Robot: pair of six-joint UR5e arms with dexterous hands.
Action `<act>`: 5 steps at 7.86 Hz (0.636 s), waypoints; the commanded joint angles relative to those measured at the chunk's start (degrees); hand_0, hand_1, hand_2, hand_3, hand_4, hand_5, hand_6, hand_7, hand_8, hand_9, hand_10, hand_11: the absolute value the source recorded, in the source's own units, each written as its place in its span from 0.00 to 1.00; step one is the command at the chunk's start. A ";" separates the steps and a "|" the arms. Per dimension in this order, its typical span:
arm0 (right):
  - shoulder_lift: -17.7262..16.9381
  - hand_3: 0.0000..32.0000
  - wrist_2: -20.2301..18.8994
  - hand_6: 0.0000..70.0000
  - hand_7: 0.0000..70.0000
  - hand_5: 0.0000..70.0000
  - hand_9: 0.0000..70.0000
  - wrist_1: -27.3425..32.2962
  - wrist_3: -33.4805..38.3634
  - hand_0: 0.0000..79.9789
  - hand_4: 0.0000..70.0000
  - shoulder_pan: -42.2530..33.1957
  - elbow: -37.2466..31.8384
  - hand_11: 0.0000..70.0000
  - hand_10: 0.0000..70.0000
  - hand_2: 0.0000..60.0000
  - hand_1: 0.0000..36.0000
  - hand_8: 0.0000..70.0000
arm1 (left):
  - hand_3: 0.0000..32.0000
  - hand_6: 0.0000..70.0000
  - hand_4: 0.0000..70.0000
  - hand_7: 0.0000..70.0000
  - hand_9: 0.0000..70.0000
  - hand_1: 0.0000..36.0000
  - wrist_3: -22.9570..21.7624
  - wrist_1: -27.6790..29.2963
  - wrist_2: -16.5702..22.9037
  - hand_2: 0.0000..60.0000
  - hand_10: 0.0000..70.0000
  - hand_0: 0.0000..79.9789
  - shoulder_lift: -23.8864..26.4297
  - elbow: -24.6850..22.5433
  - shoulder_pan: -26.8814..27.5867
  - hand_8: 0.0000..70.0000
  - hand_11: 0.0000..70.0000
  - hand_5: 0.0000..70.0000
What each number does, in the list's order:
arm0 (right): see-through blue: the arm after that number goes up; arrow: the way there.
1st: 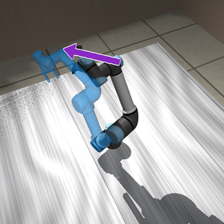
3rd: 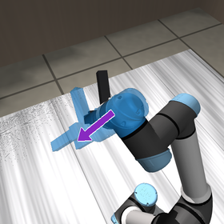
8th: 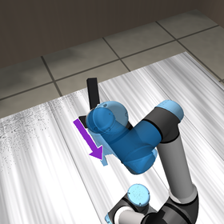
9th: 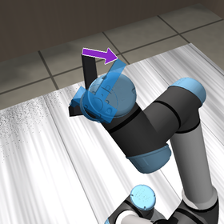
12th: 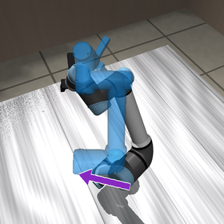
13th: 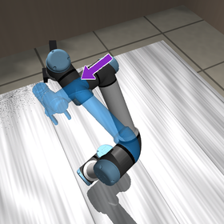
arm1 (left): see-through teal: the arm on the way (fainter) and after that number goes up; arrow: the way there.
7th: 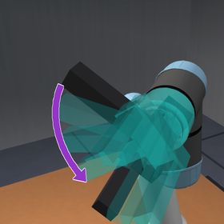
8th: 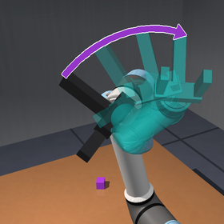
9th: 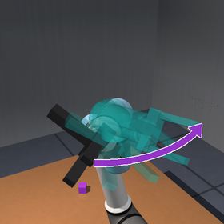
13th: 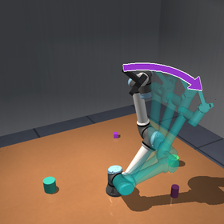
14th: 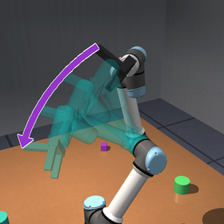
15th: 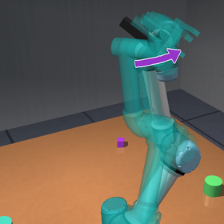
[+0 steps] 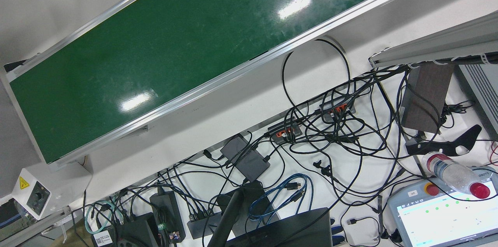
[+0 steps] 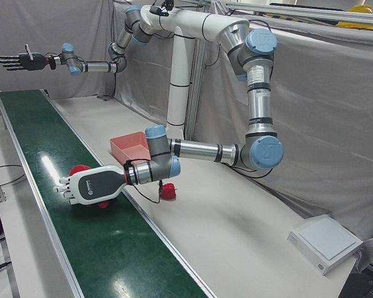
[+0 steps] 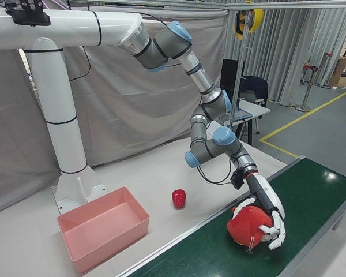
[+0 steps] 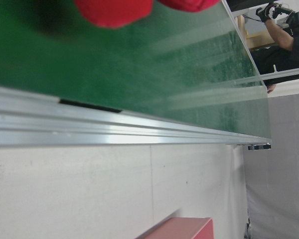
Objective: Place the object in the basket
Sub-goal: 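Close the left hand around the red plush octopus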
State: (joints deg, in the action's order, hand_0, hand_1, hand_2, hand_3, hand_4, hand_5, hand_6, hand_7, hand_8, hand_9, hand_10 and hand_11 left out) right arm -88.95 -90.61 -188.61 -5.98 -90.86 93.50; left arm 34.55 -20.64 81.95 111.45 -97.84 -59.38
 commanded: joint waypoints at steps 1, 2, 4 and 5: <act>0.00 0.00 0.00 0.00 0.00 0.00 0.00 0.00 0.00 0.00 0.00 -0.02 -0.07 0.00 0.00 0.00 0.00 0.00 | 0.00 0.24 0.38 0.52 0.76 0.86 -1.15 -4.92 1.45 0.82 0.41 0.75 -0.44 -9.09 1.19 0.53 0.62 1.00; 0.00 0.00 0.00 0.00 0.00 0.00 0.00 0.00 0.00 0.00 0.00 0.07 0.02 0.00 0.00 0.00 0.00 0.00 | 0.00 0.24 0.36 0.52 0.76 0.86 -1.24 -7.55 2.25 0.81 0.41 0.75 -0.44 -13.21 3.54 0.52 0.62 1.00; 0.00 0.00 0.00 0.00 0.00 0.00 0.00 0.00 0.00 0.00 0.00 -0.02 0.02 0.00 0.00 0.00 0.00 0.00 | 0.00 0.24 0.36 0.51 0.75 0.85 -1.15 -12.21 2.25 0.74 0.40 0.77 -0.44 -20.17 9.16 0.52 0.62 1.00; 0.00 0.00 0.00 0.00 0.00 0.00 0.00 0.00 0.00 0.00 0.00 -0.02 -0.07 0.00 0.00 0.00 0.00 0.00 | 0.00 0.24 0.36 0.51 0.75 0.86 -1.24 -13.62 2.17 0.74 0.41 0.77 -0.44 -22.80 12.06 0.52 0.62 1.00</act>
State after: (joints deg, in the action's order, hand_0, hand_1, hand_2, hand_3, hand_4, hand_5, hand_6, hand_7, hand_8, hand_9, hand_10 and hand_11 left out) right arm -88.95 -90.62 -188.61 -5.98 -90.86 93.51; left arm 33.39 -30.67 84.09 110.99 -114.79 -52.84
